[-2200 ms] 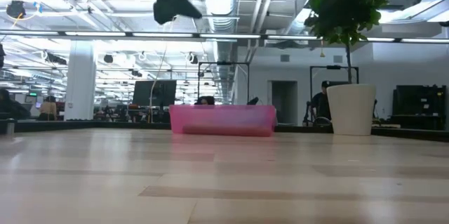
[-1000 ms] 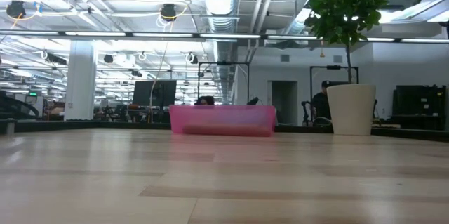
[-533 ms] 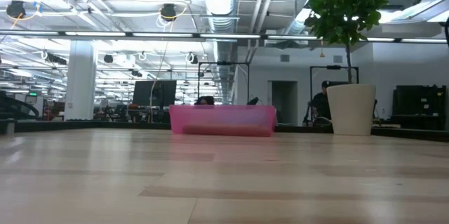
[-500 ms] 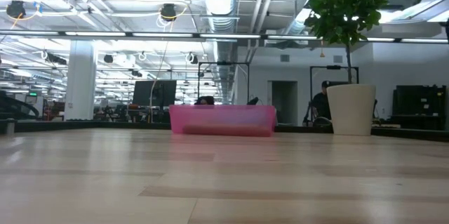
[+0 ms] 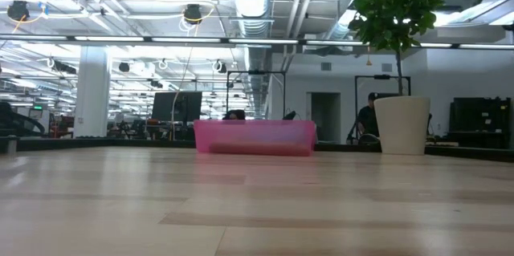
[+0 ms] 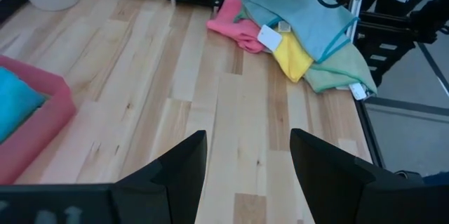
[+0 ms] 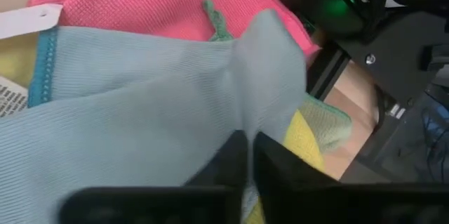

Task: Fold microfiber towels
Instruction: Fold the light blue microfiber cloth

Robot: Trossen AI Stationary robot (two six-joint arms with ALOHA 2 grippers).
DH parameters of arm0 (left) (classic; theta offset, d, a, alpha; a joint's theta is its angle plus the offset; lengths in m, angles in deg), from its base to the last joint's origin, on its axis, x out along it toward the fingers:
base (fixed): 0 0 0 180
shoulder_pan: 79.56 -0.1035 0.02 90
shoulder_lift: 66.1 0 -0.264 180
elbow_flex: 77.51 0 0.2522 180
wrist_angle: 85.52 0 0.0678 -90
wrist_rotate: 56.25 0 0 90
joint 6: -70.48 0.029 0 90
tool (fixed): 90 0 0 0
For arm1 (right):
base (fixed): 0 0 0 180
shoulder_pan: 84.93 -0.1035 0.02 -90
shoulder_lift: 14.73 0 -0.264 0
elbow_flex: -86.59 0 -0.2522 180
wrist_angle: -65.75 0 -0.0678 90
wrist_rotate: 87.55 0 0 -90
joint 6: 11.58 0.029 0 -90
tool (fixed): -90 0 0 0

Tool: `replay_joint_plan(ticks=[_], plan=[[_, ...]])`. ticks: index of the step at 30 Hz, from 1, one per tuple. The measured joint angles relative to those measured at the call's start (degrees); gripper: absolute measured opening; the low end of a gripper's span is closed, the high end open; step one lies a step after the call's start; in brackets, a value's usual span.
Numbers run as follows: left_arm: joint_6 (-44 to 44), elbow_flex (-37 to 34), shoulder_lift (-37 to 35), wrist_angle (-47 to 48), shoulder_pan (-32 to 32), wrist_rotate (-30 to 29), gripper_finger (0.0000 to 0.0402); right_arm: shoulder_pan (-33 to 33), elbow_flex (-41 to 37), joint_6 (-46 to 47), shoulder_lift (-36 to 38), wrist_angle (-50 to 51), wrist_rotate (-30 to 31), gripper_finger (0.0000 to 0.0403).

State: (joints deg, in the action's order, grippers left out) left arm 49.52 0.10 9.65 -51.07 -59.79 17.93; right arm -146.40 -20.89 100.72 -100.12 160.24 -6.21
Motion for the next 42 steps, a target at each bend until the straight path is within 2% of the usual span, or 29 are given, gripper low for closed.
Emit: replay_joint_plan(ticks=[2,6,9,12,15,20,25,31,38,42], plan=[[-0.11,0.00,0.00,0.23,0.00,0.01,0.0198,0.00,0.01,-0.24,0.00,0.01,0.87,0.0016],[-0.63,-0.01,-0.92,0.62,-0.14,0.08,0.0198,1.73,2.66,-2.71,0.00,0.78,6.55,0.0029],[-0.71,0.76,-2.78,0.45,-0.44,0.52,0.0198,4.31,7.25,-7.13,0.00,2.86,13.35,0.0019],[-0.57,0.87,-4.65,0.37,-0.44,0.51,0.0198,7.56,12.29,-13.56,0.00,3.93,21.41,0.0010],[0.24,0.87,-5.46,0.37,-0.42,0.96,0.0198,11.37,16.37,-21.99,0.00,3.37,30.30,0.0019],[0.34,0.87,-5.21,0.35,-0.42,3.11,0.0198,18.74,18.56,-40.26,0.00,-4.99,40.27,0.0031],[0.29,0.45,-4.42,0.45,0.47,4.99,0.0207,24.85,18.56,-57.67,0.00,-16.19,42.27,0.0021],[-1.21,-5.02,-4.42,-2.52,1.59,1.30,0.0224,28.62,18.59,-72.46,0.00,-28.44,42.28,0.0029],[3.88,-17.89,-3.45,-26.62,2.60,1.54,0.0227,31.54,18.60,-75.31,0.00,-30.21,42.19,0.0026],[9.42,-21.75,-1.68,-33.45,2.77,-1.88,0.0227,33.19,18.60,-75.31,0.00,-30.24,42.04,0.0029]])
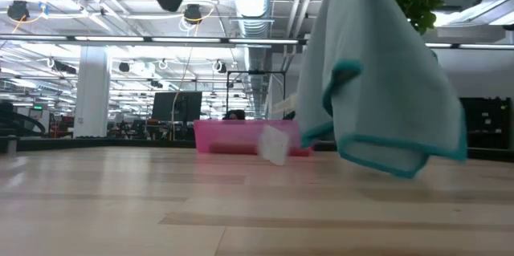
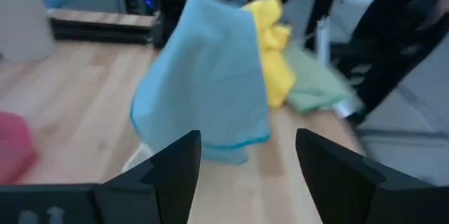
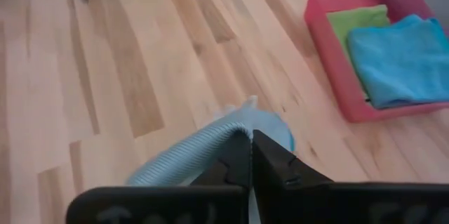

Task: Fold microfiber towels
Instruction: Fold the light blue microfiber cloth

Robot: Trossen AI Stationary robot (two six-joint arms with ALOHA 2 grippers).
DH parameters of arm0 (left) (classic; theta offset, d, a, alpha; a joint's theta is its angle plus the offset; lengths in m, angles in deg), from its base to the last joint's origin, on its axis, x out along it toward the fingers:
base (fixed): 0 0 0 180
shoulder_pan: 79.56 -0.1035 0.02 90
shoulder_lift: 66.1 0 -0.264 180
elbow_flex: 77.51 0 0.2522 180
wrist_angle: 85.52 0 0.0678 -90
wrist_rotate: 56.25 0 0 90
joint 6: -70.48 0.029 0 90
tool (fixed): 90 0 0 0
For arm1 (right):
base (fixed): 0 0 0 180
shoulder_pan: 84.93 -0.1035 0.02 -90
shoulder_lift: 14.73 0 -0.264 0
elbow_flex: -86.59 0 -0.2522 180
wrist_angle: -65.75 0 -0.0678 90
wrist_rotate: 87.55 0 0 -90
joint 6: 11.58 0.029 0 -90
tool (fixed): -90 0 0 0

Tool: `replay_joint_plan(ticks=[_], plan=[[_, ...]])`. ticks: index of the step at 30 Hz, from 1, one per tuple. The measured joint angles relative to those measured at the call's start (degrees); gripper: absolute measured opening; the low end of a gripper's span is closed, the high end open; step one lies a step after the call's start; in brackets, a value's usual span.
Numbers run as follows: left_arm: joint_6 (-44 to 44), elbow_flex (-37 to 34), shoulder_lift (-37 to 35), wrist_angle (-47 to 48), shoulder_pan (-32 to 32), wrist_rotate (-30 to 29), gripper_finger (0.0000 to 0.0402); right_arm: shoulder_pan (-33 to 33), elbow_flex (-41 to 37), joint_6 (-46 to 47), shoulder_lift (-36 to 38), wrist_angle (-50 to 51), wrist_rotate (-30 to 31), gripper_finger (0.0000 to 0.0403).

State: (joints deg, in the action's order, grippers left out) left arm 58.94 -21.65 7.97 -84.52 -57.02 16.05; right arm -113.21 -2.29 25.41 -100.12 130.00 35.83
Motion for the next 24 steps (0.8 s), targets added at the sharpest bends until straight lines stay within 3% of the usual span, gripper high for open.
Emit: replay_joint_plan(ticks=[13,24], plan=[[9.97,3.10,12.11,-5.43,0.03,-6.53,0.0227,6.91,0.02,-0.11,0.00,-5.87,-0.27,0.0029],[12.36,3.65,16.15,-7.02,0.06,-16.51,0.0227,9.08,0.02,-4.07,0.00,-10.74,-0.59,0.0029]])
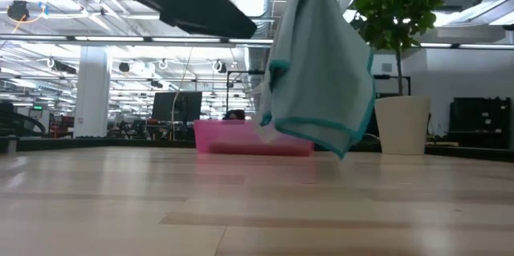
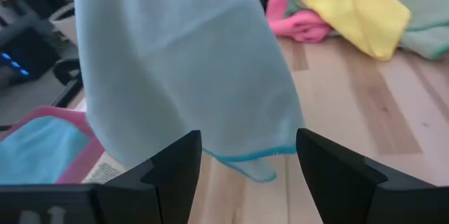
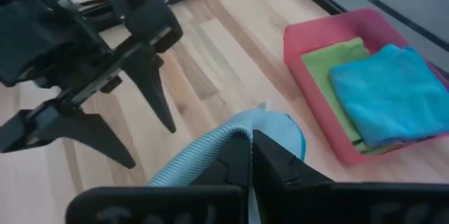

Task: Fold microfiber towels
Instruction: Fold the light blue microfiber cloth

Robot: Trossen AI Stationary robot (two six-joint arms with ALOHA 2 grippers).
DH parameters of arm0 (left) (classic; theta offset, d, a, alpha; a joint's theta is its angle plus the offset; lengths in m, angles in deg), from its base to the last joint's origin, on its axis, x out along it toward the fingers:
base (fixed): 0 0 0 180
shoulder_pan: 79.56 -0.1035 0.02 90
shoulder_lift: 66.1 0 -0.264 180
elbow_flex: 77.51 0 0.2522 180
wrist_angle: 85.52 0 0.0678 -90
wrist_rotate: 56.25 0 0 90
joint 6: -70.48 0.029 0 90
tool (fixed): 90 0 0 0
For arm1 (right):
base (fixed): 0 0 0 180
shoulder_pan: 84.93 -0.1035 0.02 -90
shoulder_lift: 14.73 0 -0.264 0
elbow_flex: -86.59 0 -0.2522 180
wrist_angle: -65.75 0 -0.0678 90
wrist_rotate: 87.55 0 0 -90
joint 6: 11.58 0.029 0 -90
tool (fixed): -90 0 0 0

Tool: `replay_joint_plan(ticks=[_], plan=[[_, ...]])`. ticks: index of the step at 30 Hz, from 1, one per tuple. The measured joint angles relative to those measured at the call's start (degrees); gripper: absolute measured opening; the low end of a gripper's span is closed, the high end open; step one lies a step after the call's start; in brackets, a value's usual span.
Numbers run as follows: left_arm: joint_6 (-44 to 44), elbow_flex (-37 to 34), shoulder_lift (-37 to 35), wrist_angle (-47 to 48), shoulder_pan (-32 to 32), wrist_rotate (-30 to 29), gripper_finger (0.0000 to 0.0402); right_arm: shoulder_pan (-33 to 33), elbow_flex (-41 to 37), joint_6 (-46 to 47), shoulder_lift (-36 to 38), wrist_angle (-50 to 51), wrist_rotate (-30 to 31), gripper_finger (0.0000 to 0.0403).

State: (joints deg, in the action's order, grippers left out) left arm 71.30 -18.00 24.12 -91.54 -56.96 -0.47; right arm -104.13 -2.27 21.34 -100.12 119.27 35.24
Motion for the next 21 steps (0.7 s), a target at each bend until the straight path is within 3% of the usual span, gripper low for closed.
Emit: replay_joint_plan(ticks=[21], plan=[[-3.73,0.04,3.66,-3.00,-0.16,-9.69,0.0226,3.61,0.02,-0.63,-0.19,-5.87,-0.02,0.0035]])
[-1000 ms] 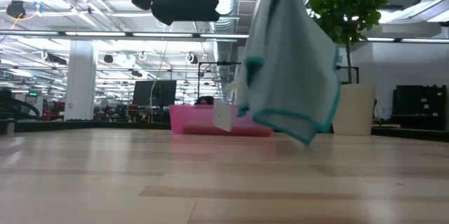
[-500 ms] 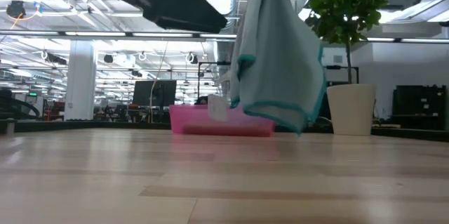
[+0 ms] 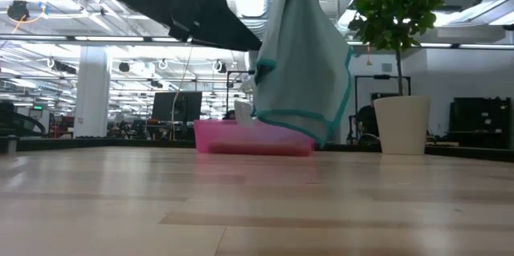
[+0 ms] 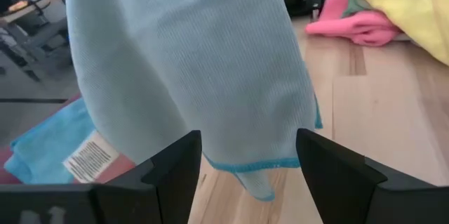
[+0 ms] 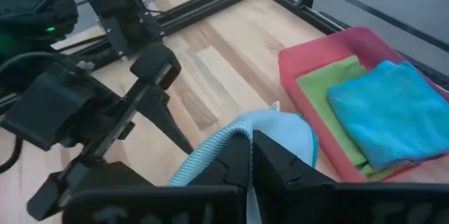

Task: Fold microfiber towels
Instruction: Fold the light blue microfiber cloth

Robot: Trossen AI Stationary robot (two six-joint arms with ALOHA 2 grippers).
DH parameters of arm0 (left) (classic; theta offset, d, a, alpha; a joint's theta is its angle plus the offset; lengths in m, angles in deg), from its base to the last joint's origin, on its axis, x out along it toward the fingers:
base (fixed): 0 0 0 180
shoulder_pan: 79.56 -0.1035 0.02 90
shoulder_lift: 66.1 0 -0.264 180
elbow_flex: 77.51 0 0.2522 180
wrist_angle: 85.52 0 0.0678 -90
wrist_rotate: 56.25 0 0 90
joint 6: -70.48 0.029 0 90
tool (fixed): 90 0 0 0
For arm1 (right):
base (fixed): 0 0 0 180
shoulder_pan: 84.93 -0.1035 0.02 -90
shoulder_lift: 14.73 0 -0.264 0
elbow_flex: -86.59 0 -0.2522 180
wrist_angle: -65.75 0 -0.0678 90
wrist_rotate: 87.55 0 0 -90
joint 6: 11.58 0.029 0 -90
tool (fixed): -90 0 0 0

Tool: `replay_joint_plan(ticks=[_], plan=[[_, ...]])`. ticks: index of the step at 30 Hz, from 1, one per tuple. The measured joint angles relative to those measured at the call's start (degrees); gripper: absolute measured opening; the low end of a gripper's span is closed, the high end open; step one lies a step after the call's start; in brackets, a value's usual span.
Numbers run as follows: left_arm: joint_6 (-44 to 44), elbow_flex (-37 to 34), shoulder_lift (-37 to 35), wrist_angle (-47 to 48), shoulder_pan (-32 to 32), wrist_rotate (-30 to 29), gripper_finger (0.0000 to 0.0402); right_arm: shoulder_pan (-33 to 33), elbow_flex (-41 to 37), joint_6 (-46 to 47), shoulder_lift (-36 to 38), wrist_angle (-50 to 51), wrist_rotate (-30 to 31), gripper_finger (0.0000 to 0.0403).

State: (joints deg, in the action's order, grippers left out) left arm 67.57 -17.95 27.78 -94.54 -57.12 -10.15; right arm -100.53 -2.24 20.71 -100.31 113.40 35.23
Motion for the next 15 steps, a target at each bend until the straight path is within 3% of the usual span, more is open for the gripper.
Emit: replay_joint_plan(ticks=[15], plan=[[-3.04,0.00,0.05,-1.33,0.00,-0.59,0.0226,2.55,0.00,0.02,0.00,-1.46,0.07,0.0035]])
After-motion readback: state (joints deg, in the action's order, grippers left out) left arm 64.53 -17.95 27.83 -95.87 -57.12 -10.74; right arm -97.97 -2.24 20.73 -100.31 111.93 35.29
